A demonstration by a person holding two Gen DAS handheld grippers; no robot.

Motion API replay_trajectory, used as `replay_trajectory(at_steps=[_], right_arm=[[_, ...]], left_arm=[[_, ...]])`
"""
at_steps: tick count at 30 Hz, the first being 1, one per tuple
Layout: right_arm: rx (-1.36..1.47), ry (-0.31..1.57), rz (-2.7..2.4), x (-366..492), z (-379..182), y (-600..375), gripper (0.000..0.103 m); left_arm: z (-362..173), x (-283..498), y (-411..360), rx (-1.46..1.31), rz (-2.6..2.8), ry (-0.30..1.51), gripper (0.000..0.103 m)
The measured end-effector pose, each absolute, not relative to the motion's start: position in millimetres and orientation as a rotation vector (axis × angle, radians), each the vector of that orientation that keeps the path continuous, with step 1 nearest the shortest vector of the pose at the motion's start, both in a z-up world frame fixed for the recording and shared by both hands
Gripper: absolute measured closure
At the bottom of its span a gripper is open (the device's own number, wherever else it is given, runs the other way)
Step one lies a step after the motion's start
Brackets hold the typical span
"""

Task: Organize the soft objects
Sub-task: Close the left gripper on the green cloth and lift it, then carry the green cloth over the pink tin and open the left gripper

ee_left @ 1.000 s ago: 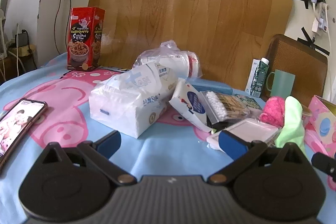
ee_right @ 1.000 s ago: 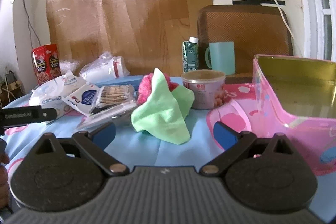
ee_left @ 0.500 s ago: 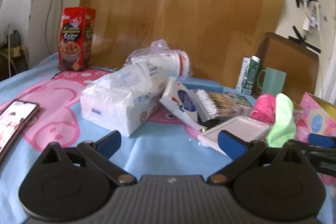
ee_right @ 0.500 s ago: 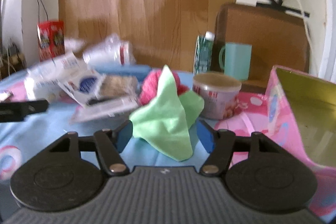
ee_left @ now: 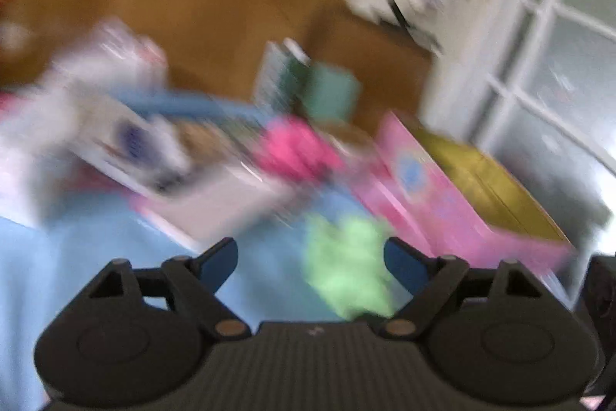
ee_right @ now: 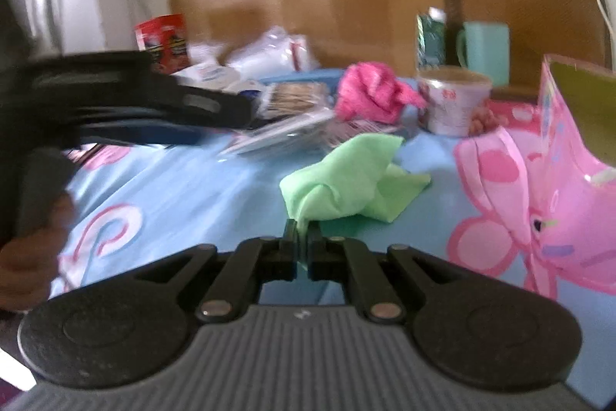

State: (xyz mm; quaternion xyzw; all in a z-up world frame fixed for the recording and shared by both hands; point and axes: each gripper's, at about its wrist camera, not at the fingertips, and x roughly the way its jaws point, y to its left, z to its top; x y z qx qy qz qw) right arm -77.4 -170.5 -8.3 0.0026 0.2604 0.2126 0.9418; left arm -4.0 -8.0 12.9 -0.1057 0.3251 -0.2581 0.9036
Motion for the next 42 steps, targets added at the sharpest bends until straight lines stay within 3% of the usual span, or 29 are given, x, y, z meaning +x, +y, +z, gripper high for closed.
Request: replay_trajectory(at_steps=[3,6,20,23,24,26,28,29,30,35,42], right_arm=[[-0.041,0.499,0.439,-81.8,-6.9,-165.9,0.096],[-0.056,0.492,0.439,-84.1,-8.9,-169.6,0.096],[-0.014,0.140,0.116,-88.9,57.2,-266.6,0.096],[0.011,0.138,0.039,-82.5,61.0,-291.4,0.096],[0.023,0.148,0.015,-78.2,59.7,-298.4,0.095],[0.065,0.190,-0.038,-69.9,55.0,-313.1,0.090],[0.136,0.301,-0.075,-53.2,47.4,-328.9,0.063],[0.208,0.350,-0.090,-48.1,42.8,-339.3,0.044],[0.285,0.370,-0.103,-47.6,39.5,-349.5,0.033],[0.414,0.310,-0.157,-62.5,40.6,-353.7,0.020],[0.293,0.200,-0.053,-80.9,41.3,-292.1,0.020]], left_arm=[[-7.1,16.7,-32.6,-0.240,-0.622,0.849,0.046],[-3.6,19.8,-39.0,-0.275,-0.636,0.846,0.052],[103.1,28.5,-181.4,-0.120,-0.899,0.569,0.054],[104.0,32.1,-214.9,-0.087,-0.932,0.541,0.049],[101.6,32.1,-224.4,-0.071,-0.928,0.538,0.043],[93.8,36.4,-235.2,-0.048,-0.899,0.551,0.034],[86.0,36.7,-229.9,-0.048,-0.866,0.571,0.024],[83.8,36.0,-223.0,-0.055,-0.860,0.574,0.021],[82.9,34.2,-212.6,-0.065,-0.849,0.569,0.017],[82.1,16.3,-138.0,-0.139,-0.761,0.484,0.008],[56.7,-9.9,-10.4,-0.266,-0.518,0.452,0.007]])
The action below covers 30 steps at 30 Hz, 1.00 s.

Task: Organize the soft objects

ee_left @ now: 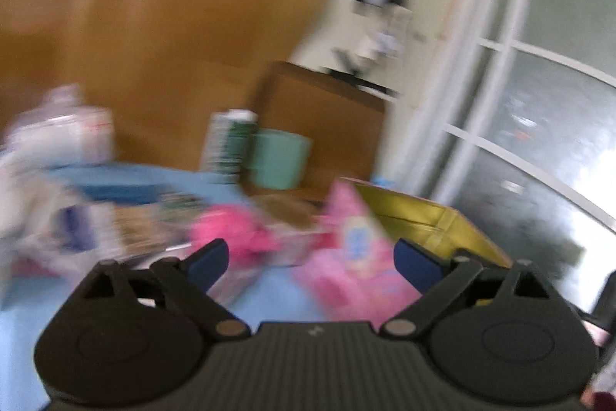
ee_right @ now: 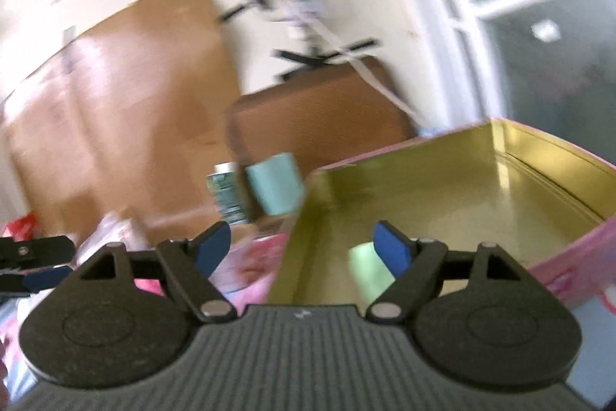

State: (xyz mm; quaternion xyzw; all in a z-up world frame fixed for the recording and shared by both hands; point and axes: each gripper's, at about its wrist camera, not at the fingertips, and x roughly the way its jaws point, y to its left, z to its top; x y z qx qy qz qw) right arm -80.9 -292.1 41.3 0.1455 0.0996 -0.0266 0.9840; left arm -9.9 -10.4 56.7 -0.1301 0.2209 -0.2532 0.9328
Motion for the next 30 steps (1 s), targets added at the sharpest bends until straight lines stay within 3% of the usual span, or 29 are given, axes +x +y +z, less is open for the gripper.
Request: replay_trajectory(at_steps=[10,16,19,21,23,30], right_arm=[[-0.003,0.401,0.359,-31.8,19.3,-156.2,0.020],[0.230,0.597,0.374,19.5,9.3,-141.8,0.020],[0.444,0.719,0.404,44.7,-2.8,-145.8,0.034],[0.528,0.774,0.418,58.4,-12.7,-142.7,0.055],[0.536,0.775,0.407,56.8,-14.9,-138.6,0.070],[0.535,0.790,0.498,12.3,-3.8,-164.3,0.078]], left_arm=[[2.5,-27.2,116.1,-0.409,-0.213,0.511,0.007],[-8.2,-23.7,129.0,-0.483,-0.218,0.513,0.008],[-10.7,-22.6,130.5,-0.496,-0.229,0.522,0.008],[-12.7,-21.0,131.7,-0.502,-0.226,0.536,0.008],[-13.9,-19.8,132.6,-0.510,-0.231,0.545,0.008],[-15.0,-21.7,133.0,-0.513,-0.248,0.544,0.007]])
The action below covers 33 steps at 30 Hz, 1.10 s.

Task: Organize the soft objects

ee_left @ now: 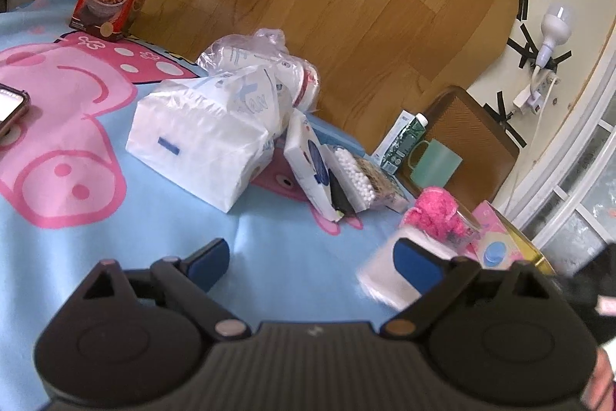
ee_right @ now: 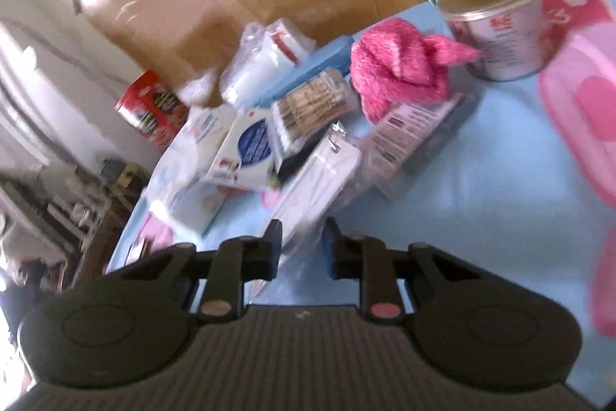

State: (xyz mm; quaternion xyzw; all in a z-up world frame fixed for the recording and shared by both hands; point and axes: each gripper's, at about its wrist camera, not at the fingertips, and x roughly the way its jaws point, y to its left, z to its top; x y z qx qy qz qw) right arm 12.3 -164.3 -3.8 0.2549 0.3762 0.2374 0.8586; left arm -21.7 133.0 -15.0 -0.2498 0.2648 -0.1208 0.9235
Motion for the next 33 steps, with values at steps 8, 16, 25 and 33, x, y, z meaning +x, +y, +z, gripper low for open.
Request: replay_trajectory(at_steps=[8,16,25,33], right_arm=[[0.407,0.828,0.612,-38.5,-2.6,-208.5,0.069],[0.471,0.669,0.401,-52.8,-11.0,-233.4,0.038],[0.286,0.622,0.499,-63.9,-13.2,-216.6,0.022],[0.104,0.574,0.531,-71.7,-16.0,-202.7,0.013]], left_arm=[[-12.9,-20.0,112.6,-0.517,-0.346,0.599,0.005],[-10.1,-17.2,80.9,-0.473,-0.376,0.646,0.005],[-6.9,-12.5,70.9,-0.506,-0.395,0.678,0.005],[-7.6,-9.2,65.2,-0.503,-0.386,0.701,0.005]])
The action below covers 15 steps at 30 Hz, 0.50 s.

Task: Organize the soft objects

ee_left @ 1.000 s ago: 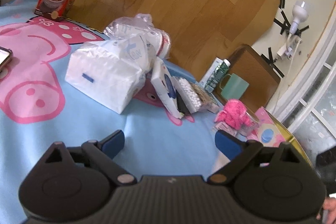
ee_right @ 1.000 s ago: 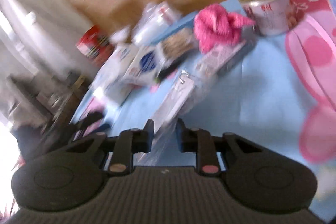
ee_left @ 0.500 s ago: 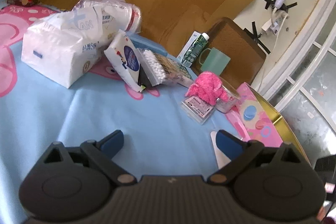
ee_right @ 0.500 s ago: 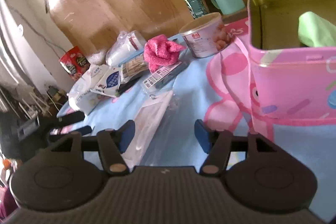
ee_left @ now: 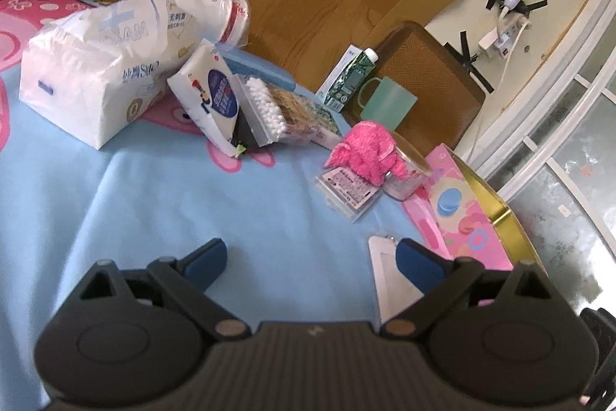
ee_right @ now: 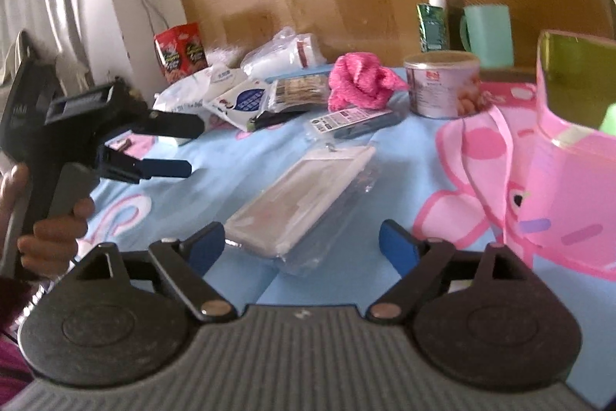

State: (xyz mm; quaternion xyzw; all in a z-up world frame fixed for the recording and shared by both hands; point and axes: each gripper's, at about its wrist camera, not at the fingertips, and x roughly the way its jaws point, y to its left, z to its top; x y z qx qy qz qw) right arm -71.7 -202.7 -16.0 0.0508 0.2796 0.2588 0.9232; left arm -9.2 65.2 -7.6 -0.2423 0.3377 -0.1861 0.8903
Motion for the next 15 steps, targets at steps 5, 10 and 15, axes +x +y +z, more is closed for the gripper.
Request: replay_trajectory(at_steps=[5,10,15], right_arm=[[0.088,0.570,0.534,-71.2,-17.2,-201.7,0.012],[0.086,0.568,0.530,-72.3,-17.1,-199.9,0.012],[0.072,0.571,0.524,-73.3,-17.1,-198.0,0.012]], left_arm=[[-5.6,-8.9,62.4,-0.506,-0.411,0.704,0.005],[-0.9,-10.1,57.5,-0.530,-0.459,0.709,0.005],[5.0,-12.5,46.3,-0.522,-0.524,0.715,0.005]])
